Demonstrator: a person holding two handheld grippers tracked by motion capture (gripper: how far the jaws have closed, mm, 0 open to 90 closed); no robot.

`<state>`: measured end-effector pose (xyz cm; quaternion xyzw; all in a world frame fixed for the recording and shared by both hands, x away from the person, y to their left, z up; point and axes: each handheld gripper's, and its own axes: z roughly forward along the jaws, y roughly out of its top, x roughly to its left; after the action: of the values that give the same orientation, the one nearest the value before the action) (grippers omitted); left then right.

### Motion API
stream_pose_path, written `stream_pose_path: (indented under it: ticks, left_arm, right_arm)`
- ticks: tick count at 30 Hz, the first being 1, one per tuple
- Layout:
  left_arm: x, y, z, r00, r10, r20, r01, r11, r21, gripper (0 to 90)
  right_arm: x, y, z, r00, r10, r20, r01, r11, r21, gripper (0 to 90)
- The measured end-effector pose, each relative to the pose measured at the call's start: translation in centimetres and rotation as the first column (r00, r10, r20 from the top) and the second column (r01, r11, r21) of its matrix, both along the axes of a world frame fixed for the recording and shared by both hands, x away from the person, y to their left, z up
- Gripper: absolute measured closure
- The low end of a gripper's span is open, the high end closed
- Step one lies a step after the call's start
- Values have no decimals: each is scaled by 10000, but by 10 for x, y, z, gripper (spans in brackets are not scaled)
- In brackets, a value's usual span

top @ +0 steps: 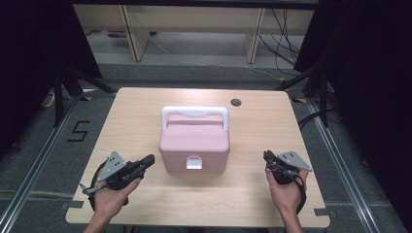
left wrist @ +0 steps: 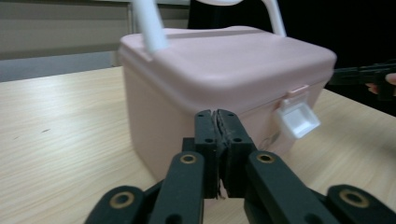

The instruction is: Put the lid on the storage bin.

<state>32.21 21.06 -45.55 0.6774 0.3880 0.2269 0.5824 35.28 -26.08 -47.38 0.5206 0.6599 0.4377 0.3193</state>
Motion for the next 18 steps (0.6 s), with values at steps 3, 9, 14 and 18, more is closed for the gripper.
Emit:
stream_pose_path:
  ticks: [3, 9, 14, 18]
  left_arm:
    - [2, 11, -7, 9993, 342, -154, -343, 9994, -36, 829]
    - [9, 31, -21, 9923, 1239, -18, -1238, 9919, 288, 691]
    - [17, 45, -35, 9808, 1945, -116, -1940, 9803, 377, 591]
    - [22, 55, -46, 9690, 2463, -180, -2450, 9679, 561, 519]
  right_arm:
    - [1, -2, -3, 9999, 118, -119, -119, 9999, -104, 816]
    - [0, -2, -5, 9995, -140, -300, 143, 9998, 114, 797]
    - [2, -5, -9, 9995, -176, -267, 172, 9998, -141, 773]
    - [4, -8, -13, 9994, -184, -298, 179, 9997, -167, 750]
